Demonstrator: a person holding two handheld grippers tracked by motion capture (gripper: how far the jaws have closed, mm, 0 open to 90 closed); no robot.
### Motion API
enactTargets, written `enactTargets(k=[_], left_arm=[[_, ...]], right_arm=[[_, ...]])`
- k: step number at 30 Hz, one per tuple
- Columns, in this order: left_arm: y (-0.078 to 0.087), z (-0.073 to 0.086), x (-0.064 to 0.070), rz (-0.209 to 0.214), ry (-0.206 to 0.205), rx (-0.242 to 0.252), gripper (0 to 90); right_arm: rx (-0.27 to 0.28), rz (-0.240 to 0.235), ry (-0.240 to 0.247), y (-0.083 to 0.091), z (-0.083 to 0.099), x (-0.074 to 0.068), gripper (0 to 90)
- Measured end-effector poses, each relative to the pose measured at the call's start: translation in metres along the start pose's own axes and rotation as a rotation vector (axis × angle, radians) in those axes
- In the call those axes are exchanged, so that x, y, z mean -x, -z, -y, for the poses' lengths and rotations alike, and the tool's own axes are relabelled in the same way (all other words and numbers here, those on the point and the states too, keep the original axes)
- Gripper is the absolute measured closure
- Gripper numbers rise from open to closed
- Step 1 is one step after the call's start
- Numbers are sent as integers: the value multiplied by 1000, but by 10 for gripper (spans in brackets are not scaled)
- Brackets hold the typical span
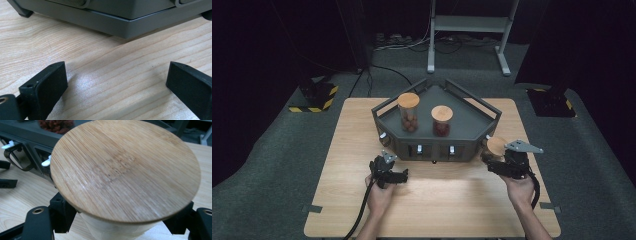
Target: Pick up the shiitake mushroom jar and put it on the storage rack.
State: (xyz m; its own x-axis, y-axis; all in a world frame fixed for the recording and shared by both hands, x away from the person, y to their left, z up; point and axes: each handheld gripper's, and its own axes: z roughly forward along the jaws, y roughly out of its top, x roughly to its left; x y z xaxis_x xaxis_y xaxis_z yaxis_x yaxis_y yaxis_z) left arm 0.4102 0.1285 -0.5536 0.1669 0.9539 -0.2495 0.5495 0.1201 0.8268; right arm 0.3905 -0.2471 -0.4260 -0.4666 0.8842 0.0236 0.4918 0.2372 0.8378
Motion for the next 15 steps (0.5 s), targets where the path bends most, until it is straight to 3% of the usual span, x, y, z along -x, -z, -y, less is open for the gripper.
enactTargets(k=[6, 15], left_arm=[[0, 0, 0, 1, 1, 2, 33], [0, 0, 0, 1, 2, 2, 33]], right_arm=[[6, -9, 19, 2, -6, -2, 253], [26, -26, 9, 7, -16, 0, 252]])
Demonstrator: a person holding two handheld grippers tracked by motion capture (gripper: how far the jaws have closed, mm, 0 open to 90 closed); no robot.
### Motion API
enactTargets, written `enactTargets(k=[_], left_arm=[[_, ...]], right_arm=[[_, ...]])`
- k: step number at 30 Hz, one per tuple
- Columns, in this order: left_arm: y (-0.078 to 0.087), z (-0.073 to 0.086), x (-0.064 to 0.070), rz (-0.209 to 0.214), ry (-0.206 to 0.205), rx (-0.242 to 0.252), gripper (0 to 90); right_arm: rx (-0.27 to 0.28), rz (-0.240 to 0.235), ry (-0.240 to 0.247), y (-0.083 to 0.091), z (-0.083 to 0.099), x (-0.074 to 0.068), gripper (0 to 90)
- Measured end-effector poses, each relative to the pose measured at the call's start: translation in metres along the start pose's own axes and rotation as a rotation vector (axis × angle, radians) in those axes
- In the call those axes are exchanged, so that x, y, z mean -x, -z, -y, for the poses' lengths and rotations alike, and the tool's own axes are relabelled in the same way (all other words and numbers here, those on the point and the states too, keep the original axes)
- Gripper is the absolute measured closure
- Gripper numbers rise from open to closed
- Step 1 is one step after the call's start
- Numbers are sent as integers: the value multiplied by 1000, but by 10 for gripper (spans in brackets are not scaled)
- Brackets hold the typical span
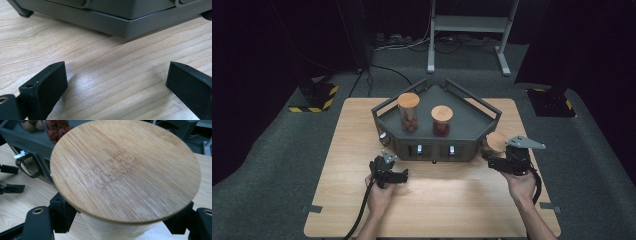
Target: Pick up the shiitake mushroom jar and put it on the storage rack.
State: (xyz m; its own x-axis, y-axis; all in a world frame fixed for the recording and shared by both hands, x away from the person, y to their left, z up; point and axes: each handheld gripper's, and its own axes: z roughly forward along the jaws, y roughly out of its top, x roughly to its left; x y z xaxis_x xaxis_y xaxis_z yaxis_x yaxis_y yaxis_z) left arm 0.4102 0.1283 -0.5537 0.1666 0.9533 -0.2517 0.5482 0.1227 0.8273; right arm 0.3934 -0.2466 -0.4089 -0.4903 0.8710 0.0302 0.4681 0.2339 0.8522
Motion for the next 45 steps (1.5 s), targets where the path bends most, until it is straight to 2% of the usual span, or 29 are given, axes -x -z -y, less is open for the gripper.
enactTargets(k=[21, 28, 45], left_arm=[[0, 0, 0, 0, -1, 0, 33], [0, 0, 0, -1, -3, -2, 32], [0, 0, 0, 0, -2, -1, 33]], right_arm=[[3, -42, 10, 6, -33, -5, 252], [-1, -41, 14, 5, -45, -8, 252], [-12, -51, -15, -3, -68, -6, 252]])
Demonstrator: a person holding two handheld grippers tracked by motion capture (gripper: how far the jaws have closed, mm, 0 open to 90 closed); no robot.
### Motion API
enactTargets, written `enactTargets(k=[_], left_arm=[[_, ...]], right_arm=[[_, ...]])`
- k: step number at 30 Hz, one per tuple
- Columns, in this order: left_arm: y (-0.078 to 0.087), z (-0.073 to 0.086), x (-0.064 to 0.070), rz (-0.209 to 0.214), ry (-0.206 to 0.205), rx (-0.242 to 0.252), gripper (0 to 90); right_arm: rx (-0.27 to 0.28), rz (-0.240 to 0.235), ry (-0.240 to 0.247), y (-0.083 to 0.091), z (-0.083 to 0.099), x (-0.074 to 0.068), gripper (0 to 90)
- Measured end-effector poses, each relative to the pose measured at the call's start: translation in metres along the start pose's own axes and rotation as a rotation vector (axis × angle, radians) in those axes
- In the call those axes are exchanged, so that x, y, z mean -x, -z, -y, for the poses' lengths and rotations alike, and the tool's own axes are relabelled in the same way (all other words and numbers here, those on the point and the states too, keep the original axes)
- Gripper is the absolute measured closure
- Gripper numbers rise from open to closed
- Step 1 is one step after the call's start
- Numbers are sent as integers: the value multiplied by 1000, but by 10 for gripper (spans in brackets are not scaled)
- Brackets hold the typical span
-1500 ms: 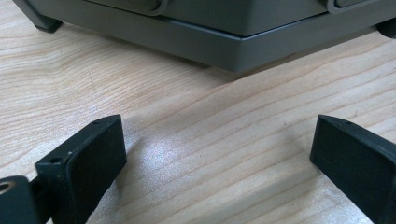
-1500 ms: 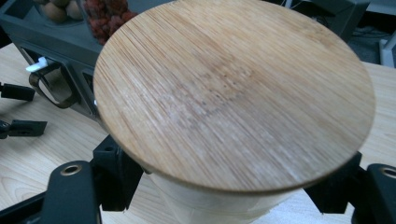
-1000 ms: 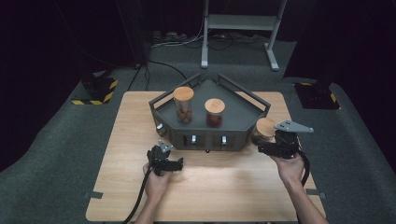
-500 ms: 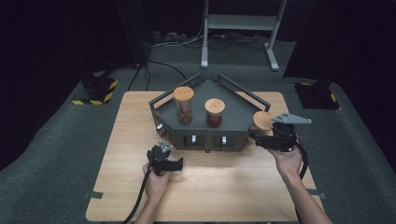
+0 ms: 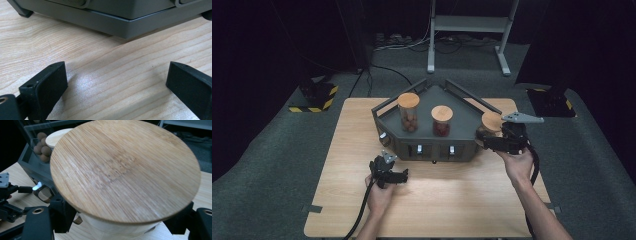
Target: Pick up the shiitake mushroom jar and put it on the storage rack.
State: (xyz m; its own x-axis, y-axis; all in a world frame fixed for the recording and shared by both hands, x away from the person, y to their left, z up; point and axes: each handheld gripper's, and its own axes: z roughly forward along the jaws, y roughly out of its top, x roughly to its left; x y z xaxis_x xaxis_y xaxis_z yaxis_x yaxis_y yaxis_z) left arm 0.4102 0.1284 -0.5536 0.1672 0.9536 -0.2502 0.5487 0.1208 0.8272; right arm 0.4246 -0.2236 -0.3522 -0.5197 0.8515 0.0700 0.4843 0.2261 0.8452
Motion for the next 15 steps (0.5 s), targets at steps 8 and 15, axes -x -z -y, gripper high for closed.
enactTargets(k=[8, 15], left_arm=[[0, 0, 0, 0, 0, 0, 33], [0, 0, 0, 0, -2, -1, 33]], right_arm=[[-14, 23, -21, -10, -9, -3, 252], [-30, 28, -41, -18, -14, 1, 252]])
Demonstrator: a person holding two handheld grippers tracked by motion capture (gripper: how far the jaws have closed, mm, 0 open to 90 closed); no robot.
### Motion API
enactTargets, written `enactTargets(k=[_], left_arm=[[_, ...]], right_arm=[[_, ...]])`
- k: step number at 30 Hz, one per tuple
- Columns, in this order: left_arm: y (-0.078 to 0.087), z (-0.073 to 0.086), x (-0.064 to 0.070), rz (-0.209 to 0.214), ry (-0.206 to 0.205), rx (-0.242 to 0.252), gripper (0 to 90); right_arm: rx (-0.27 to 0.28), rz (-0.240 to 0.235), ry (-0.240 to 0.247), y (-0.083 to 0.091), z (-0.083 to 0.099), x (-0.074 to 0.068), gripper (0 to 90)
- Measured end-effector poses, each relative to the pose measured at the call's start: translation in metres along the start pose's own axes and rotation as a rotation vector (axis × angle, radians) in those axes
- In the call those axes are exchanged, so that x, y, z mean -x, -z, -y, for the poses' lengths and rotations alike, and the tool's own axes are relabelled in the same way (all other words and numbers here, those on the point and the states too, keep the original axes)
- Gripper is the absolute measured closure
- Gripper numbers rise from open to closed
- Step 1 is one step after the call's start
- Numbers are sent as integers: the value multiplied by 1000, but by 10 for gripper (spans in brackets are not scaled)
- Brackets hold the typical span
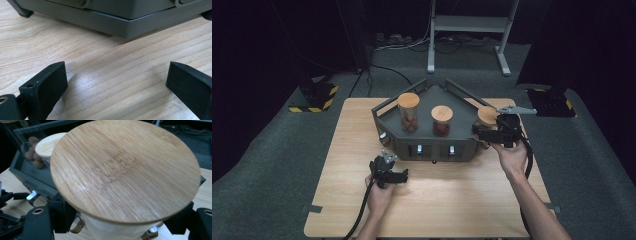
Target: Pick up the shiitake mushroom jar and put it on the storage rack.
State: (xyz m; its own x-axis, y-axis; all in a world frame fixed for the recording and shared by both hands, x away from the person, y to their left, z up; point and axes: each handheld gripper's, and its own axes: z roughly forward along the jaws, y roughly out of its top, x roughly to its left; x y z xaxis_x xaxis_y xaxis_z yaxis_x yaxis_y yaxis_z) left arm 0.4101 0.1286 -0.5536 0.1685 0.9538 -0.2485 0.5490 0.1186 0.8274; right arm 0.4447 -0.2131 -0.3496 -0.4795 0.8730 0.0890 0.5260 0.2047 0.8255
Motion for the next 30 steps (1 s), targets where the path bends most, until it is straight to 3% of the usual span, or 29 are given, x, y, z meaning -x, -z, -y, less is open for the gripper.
enactTargets(k=[30], left_arm=[[0, 0, 0, -1, -6, -3, 33]], right_arm=[[16, 62, 1, -16, -13, 10, 252]])
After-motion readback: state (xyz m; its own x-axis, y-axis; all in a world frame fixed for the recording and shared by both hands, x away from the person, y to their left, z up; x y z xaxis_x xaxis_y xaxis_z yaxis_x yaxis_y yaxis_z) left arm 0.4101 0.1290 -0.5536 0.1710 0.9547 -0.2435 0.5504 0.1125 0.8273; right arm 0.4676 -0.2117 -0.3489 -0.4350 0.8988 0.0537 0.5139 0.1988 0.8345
